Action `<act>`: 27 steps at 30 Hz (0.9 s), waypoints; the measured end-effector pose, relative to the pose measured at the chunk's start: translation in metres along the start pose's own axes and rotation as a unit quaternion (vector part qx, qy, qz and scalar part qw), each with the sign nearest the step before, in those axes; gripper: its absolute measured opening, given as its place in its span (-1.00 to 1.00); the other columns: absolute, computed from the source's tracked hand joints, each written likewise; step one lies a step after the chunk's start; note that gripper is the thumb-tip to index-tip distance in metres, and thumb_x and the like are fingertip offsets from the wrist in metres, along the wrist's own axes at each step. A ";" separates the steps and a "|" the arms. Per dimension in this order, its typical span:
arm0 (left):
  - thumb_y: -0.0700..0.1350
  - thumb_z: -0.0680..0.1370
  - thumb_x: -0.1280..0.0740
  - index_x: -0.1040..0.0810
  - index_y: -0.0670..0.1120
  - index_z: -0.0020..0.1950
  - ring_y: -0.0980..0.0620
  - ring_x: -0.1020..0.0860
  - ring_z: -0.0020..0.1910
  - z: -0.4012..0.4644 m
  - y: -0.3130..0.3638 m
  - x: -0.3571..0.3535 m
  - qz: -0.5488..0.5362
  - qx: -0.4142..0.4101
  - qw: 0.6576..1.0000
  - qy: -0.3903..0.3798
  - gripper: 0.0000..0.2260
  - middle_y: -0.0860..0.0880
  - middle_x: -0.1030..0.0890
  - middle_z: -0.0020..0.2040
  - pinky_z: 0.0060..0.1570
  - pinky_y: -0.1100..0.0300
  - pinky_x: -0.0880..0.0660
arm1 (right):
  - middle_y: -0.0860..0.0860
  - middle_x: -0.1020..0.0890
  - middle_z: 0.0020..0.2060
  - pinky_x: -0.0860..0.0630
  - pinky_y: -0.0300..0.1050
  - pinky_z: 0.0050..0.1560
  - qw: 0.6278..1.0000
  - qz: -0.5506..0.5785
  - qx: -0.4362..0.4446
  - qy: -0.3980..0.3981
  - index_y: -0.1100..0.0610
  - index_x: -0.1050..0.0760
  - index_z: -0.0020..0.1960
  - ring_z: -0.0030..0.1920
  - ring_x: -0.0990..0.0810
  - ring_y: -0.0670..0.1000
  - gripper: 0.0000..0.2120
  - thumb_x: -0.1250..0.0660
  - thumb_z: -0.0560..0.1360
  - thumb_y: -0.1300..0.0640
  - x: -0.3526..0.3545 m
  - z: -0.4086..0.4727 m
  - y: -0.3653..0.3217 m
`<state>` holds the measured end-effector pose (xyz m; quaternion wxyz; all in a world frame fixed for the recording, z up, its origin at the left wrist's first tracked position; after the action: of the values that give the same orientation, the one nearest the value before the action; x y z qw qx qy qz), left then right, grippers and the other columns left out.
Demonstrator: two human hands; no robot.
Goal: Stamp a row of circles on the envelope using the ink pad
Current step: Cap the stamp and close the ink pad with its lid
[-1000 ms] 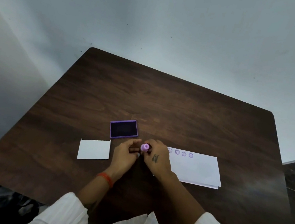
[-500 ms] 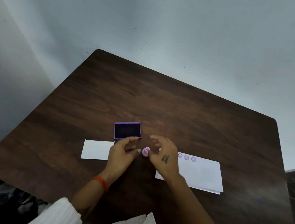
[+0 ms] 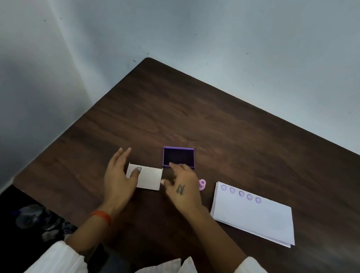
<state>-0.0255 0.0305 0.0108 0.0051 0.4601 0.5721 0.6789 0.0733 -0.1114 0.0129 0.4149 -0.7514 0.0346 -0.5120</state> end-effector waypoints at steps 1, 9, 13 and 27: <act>-0.19 0.49 -0.35 -0.28 -0.03 0.41 -0.08 -0.24 0.43 -0.001 -0.005 -0.001 0.004 0.011 1.000 -0.008 -0.49 -0.10 -0.26 0.47 0.32 0.04 -0.26 | 0.12 -0.53 0.23 -0.42 -0.10 0.19 1.000 -0.009 -0.004 -0.005 0.14 -0.40 0.29 0.20 -0.50 0.08 -0.53 -0.41 0.41 0.14 -0.007 -0.001 -0.001; -0.23 0.50 -0.32 -0.38 -0.20 0.33 -0.16 -0.40 0.31 -0.006 -0.016 -0.009 0.028 0.060 0.997 -0.039 -0.59 -0.20 -0.46 0.33 0.32 -0.11 -0.36 | 0.13 -0.51 0.19 -0.45 -0.11 0.17 0.998 -0.028 -0.037 -0.034 0.18 -0.42 0.27 0.16 -0.51 0.08 -0.57 -0.38 0.44 0.14 -0.032 -0.001 -0.005; -0.26 0.50 -0.31 -0.43 -0.22 0.28 -0.16 -0.45 0.27 -0.006 -0.017 -0.009 0.019 0.068 0.997 -0.034 -0.65 -0.21 -0.50 0.29 0.30 -0.10 -0.39 | 0.12 -0.50 0.20 -0.45 -0.12 0.19 0.998 -0.031 -0.043 -0.023 0.18 -0.40 0.29 0.17 -0.50 0.07 -0.56 -0.37 0.44 0.19 -0.035 -0.002 -0.004; -0.26 0.49 -0.33 -0.46 -0.14 0.27 0.01 -0.51 0.16 -0.004 0.021 -0.022 -0.100 0.078 0.992 -0.013 -0.65 -0.13 -0.54 0.25 0.15 0.19 -0.43 | 0.13 -0.61 0.15 -0.51 -0.09 0.17 0.981 0.082 -0.097 0.146 0.19 -0.49 0.21 0.09 -0.60 0.05 -0.62 -0.40 0.41 0.20 0.019 -0.002 0.012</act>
<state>-0.0043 0.0090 0.0135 0.0440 0.4084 0.6664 0.6223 0.0853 -0.1293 0.0188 0.3709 -0.7001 0.2058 -0.5744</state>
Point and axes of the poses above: each hand's wrist, its own z-axis towards the middle knuckle, its own x-axis out of the back of the hand, y = z × x, the point moved 6 cm from there along z, towards the middle knuckle
